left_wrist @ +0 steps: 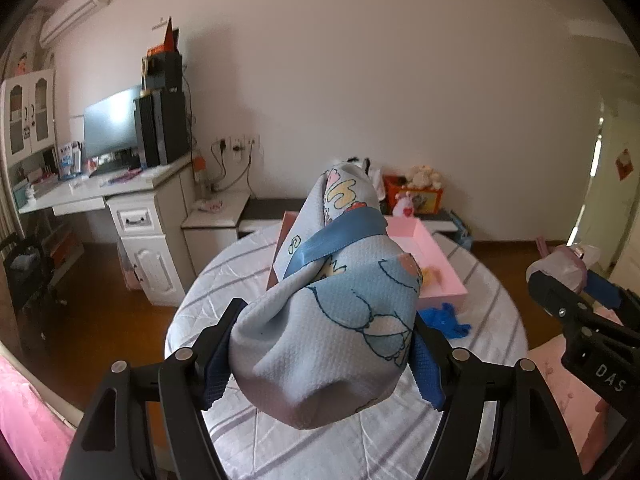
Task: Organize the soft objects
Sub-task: 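Carry cartoon cloth and plastic pack over the pink box with both tools, then lower cloth and plastic pack into pink box and open both tools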
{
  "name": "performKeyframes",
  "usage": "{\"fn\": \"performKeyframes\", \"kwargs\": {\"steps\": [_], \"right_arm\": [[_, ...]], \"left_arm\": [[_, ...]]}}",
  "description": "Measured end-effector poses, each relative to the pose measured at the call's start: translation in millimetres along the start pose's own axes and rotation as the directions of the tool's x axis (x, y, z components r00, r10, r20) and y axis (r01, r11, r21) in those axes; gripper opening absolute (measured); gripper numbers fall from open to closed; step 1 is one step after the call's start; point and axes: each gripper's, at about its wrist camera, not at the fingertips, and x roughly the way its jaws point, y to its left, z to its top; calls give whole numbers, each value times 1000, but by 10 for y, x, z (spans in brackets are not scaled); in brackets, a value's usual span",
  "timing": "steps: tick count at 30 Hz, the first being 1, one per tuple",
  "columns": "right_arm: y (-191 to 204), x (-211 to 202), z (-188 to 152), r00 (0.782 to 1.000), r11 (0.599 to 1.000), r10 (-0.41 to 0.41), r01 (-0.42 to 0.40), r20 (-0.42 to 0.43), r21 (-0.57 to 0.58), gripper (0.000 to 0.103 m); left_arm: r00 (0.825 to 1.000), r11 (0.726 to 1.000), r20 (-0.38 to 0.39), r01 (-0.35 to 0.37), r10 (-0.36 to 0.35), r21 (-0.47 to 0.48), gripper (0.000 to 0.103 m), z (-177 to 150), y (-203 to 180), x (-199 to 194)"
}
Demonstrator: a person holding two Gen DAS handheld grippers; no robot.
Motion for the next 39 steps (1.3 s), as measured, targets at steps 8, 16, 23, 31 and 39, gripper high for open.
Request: {"fn": "performKeyframes", "kwargs": {"steps": [8,16,23,31,39], "right_arm": [[-34,688,167,999,1000,5,-4,-48,20,78],[-52,1511,357,995,1000,0,2,-98,18,77],[19,2067,419,987,1000,3,-6,-160,-18,78],[5,2336,378,977,1000,24,-27,-213,-12,80],[-83,2235,350,983,1000,-14,15,-185,3,98]], "left_arm": [[998,1000,-62,-5,5,13,70,528,-79,874],[995,999,-97,-18,22,43,70,1058,-169,1942],[985,998,-171,17,-7,57,71,1428,-220,2927],[969,997,-243,50,-34,61,76,1687,-77,3648],[981,999,-195,8,2,50,102,1635,12,3614]]}}
